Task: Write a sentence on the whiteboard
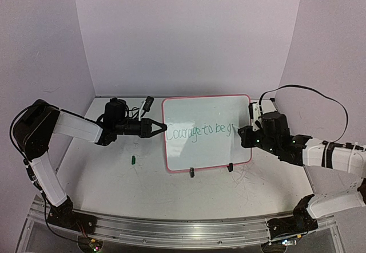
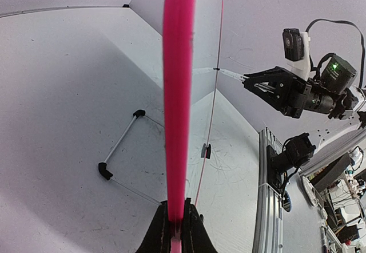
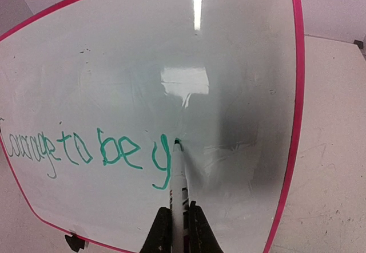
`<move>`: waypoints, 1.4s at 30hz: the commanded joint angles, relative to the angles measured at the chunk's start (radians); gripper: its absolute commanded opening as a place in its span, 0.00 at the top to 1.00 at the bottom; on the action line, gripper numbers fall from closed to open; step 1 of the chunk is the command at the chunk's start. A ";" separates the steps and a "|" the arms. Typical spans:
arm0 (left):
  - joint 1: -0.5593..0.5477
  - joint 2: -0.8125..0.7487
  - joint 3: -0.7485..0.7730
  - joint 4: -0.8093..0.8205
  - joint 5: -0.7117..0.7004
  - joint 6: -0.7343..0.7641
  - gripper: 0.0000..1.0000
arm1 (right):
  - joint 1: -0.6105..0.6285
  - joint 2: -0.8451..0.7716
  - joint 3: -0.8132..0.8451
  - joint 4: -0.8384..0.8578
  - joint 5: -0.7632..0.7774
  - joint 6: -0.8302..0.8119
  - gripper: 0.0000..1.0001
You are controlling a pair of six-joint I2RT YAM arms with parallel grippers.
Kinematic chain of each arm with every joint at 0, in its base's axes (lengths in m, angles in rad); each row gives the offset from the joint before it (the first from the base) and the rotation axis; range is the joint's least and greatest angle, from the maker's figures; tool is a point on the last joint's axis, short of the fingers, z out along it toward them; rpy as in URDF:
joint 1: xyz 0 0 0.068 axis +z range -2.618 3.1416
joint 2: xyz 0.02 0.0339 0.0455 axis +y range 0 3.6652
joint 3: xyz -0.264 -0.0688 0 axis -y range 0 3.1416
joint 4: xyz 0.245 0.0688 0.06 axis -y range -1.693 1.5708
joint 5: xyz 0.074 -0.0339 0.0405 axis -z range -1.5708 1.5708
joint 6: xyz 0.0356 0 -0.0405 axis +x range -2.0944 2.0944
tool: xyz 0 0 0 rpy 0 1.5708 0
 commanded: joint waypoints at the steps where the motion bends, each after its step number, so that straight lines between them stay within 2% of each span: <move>1: -0.010 0.013 0.020 -0.012 -0.037 0.025 1.00 | -0.005 -0.024 -0.016 -0.020 -0.010 0.014 1.00; 17: -0.009 0.016 0.026 -0.013 -0.034 0.022 1.00 | -0.005 -0.063 -0.051 -0.053 0.038 0.049 1.00; 29: -0.010 0.010 0.019 -0.012 -0.037 0.022 1.00 | -0.005 0.000 -0.021 0.077 0.060 0.052 1.00; 42: -0.010 0.012 0.017 -0.013 -0.038 0.025 1.00 | -0.005 0.026 -0.005 0.055 0.001 0.022 1.00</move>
